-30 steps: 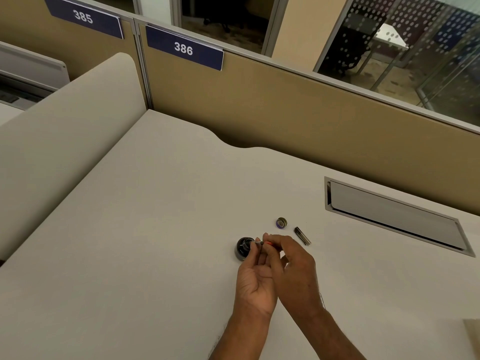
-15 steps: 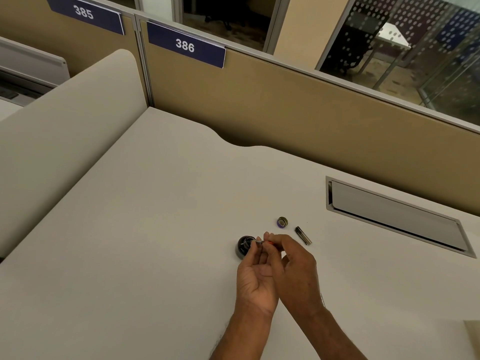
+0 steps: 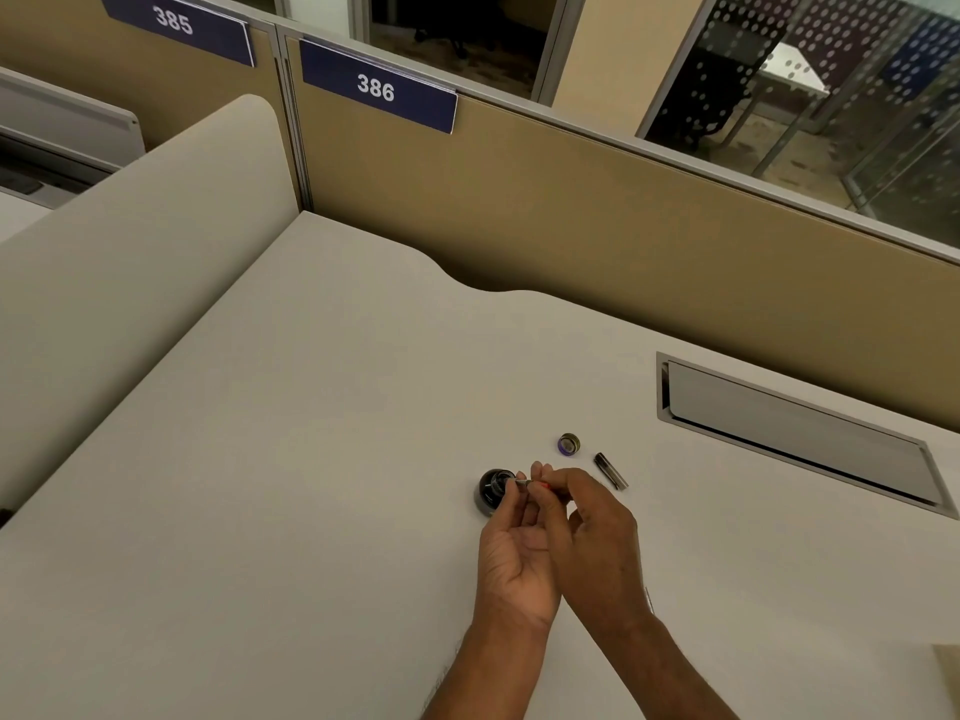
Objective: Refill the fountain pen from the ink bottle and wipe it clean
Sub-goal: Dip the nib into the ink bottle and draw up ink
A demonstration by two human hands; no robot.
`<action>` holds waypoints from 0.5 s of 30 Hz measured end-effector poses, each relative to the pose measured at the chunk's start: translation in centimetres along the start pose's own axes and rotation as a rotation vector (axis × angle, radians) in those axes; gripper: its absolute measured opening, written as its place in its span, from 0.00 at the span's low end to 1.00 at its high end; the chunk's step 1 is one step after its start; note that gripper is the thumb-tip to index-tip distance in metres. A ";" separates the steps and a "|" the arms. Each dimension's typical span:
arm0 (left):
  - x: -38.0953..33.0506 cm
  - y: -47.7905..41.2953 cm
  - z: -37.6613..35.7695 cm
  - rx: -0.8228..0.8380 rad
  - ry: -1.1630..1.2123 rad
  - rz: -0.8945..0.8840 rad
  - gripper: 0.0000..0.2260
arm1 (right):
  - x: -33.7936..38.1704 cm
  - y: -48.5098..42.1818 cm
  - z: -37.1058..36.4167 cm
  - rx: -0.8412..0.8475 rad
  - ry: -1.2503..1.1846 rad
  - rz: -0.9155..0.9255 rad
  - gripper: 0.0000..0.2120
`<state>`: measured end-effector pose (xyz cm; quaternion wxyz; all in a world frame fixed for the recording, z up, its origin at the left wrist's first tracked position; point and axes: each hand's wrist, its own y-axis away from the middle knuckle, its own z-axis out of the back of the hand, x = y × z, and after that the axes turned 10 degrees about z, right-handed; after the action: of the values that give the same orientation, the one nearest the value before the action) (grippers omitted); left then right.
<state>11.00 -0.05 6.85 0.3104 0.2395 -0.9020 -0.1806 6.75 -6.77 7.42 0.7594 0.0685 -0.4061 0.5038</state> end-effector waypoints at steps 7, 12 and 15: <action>0.0 0.1 -0.2 0.003 -0.030 0.022 0.13 | 0.0 -0.2 0.1 0.013 -0.009 -0.006 0.07; 0.1 0.0 -0.2 0.015 0.001 0.010 0.12 | 0.0 -0.3 0.1 -0.005 -0.010 -0.013 0.06; 0.1 -0.1 -0.1 0.026 0.026 0.020 0.14 | 0.2 -0.5 0.0 -0.016 -0.022 -0.039 0.03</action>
<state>11.00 -0.18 6.97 0.3209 0.2369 -0.9025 -0.1626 7.18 -6.83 7.67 0.7651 0.0758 -0.4172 0.4846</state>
